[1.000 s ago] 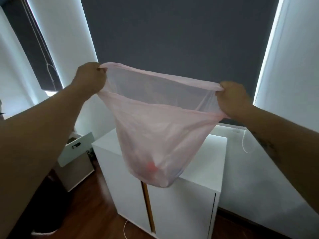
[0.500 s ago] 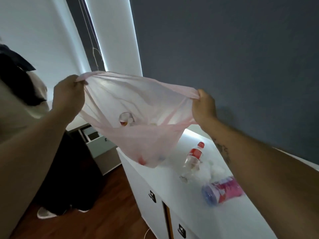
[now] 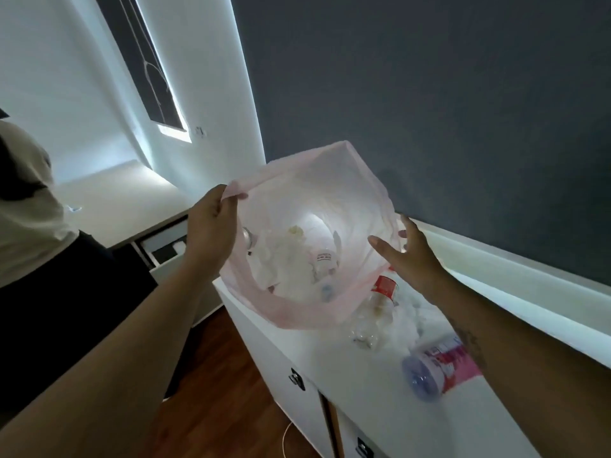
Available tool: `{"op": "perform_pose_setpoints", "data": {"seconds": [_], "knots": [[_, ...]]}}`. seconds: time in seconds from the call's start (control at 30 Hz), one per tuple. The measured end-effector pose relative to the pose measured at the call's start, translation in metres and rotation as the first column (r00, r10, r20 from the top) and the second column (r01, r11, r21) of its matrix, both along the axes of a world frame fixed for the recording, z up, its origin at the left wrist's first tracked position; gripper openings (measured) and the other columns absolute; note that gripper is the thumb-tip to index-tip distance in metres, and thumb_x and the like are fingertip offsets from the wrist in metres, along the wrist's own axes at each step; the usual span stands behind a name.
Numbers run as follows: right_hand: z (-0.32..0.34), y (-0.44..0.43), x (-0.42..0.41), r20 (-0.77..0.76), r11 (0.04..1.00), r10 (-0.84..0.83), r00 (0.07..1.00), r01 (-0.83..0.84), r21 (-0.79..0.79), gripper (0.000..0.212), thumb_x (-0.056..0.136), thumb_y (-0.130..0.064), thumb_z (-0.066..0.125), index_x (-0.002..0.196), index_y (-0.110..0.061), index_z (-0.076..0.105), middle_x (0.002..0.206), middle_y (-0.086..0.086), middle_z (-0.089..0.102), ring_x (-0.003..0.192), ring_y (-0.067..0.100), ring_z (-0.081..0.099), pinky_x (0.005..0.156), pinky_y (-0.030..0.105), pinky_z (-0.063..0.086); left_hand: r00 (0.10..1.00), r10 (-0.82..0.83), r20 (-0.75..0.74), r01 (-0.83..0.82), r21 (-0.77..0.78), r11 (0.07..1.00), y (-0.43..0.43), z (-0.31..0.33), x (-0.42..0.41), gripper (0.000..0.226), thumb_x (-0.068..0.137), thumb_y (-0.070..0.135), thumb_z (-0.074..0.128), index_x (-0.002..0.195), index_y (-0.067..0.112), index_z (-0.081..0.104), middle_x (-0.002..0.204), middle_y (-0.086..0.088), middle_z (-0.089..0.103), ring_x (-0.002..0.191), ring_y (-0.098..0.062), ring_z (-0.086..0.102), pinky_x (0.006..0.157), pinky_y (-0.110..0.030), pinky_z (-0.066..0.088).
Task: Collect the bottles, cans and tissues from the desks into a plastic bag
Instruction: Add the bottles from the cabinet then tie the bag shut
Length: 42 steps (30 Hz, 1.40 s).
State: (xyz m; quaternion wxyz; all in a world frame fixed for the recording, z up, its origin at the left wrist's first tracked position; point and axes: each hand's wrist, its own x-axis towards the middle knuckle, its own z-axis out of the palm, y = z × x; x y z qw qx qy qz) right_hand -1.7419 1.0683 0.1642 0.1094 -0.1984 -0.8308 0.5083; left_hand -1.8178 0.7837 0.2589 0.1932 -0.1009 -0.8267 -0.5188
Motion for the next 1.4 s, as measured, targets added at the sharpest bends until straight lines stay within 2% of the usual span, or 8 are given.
{"op": "perform_pose_setpoints", "data": {"seconds": [0.13, 0.23, 0.5, 0.63, 0.8, 0.93, 1.1, 1.4], "knots": [[-0.049, 0.016, 0.054, 0.167, 0.885, -0.252, 0.953, 0.157, 0.437, 0.103, 0.065, -0.093, 0.019, 0.150, -0.034, 0.020, 0.157, 0.007, 0.028, 0.141, 0.035, 0.029, 0.112, 0.055, 0.027, 0.990, -0.138, 0.009, 0.138, -0.017, 0.990, 0.008, -0.024, -0.007, 0.034, 0.103, 0.039, 0.036, 0.095, 0.024, 0.066, 0.089, -0.013, 0.065, 0.075, -0.023, 0.061, 0.067, -0.037, 0.052], [-0.084, 0.013, 0.095, 0.248, 0.719, -0.486, 0.838, 0.222, 0.659, 0.101, 0.067, -0.091, 0.006, 0.147, -0.033, 0.028, 0.156, 0.009, 0.030, 0.141, 0.039, 0.029, 0.111, 0.056, 0.027, 0.972, -0.235, 0.006, 0.235, -0.016, 0.972, 0.022, -0.040, -0.004, 0.035, 0.104, 0.031, 0.036, 0.099, 0.011, 0.065, 0.084, -0.004, 0.063, 0.065, 0.004, 0.054, 0.061, -0.009, 0.044], [-0.115, -0.011, 0.117, 0.285, 0.723, -0.690, 0.665, 0.641, 0.256, 0.079, 0.082, -0.048, 0.065, 0.147, -0.025, 0.027, 0.157, 0.018, 0.008, 0.132, 0.044, 0.036, 0.108, 0.047, 0.034, 0.913, -0.399, 0.082, 0.404, -0.044, 0.914, 0.045, -0.068, -0.012, 0.037, 0.104, 0.041, 0.036, 0.104, 0.021, 0.066, 0.096, 0.009, 0.066, 0.089, -0.001, 0.056, 0.081, -0.017, 0.038], [-0.077, -0.029, 0.105, -0.128, 0.667, -0.714, 0.689, 0.724, 0.177, 0.086, 0.075, -0.055, 0.064, 0.146, -0.023, 0.028, 0.159, 0.009, 0.017, 0.137, 0.032, 0.034, 0.110, 0.041, 0.032, 0.913, -0.401, 0.078, 0.405, -0.039, 0.914, 0.043, -0.060, -0.024, 0.035, 0.103, 0.043, 0.036, 0.103, 0.023, 0.065, 0.094, 0.010, 0.064, 0.090, -0.003, 0.056, 0.079, -0.017, 0.039], [0.010, -0.116, 0.046, -0.616, 0.869, -0.310, 0.724, 0.479, 0.126, 0.091, 0.077, -0.043, 0.077, 0.141, -0.048, 0.012, 0.159, -0.011, 0.010, 0.138, -0.003, 0.020, 0.105, 0.004, 0.026, 0.928, -0.371, 0.038, 0.371, 0.005, 0.929, 0.032, -0.045, -0.033, 0.039, 0.103, 0.040, 0.039, 0.098, 0.012, 0.066, 0.089, 0.002, 0.064, 0.078, -0.011, 0.054, 0.073, -0.020, 0.042], [0.005, -0.169, -0.004, -0.401, 0.928, -0.045, 0.915, 0.186, 0.322, 0.081, 0.075, -0.074, 0.051, 0.138, -0.059, 0.003, 0.160, -0.013, 0.003, 0.144, 0.010, 0.021, 0.104, 0.008, 0.009, 0.947, -0.315, 0.059, 0.312, 0.056, 0.948, 0.020, -0.029, -0.038, 0.028, 0.103, 0.039, 0.039, 0.091, 0.025, 0.060, 0.084, 0.004, 0.063, 0.077, -0.012, 0.060, 0.069, -0.020, 0.048], [-0.041, -0.153, -0.062, -0.148, 0.893, 0.021, 0.989, 0.048, 0.448, 0.075, 0.086, -0.037, 0.066, 0.147, -0.039, 0.023, 0.161, -0.003, 0.000, 0.144, 0.024, 0.024, 0.107, 0.029, 0.035, 0.965, -0.250, 0.079, 0.247, 0.043, 0.968, 0.002, -0.021, -0.039, 0.033, 0.103, 0.038, 0.038, 0.093, 0.013, 0.057, 0.086, -0.012, 0.059, 0.072, -0.016, 0.054, 0.065, -0.024, 0.046], [-0.077, -0.129, -0.089, 0.211, 0.695, 0.133, 0.968, -0.243, 0.677, 0.067, 0.096, -0.043, 0.046, 0.151, -0.042, 0.006, 0.161, 0.006, -0.014, 0.147, 0.042, 0.000, 0.116, 0.054, 0.021, 0.956, -0.291, 0.046, 0.292, -0.010, 0.956, 0.004, -0.036, -0.027, 0.030, 0.104, 0.030, 0.040, 0.076, 0.029, 0.052, 0.059, 0.021, 0.053, 0.055, 0.004, 0.049, 0.053, -0.007, 0.037]]}}
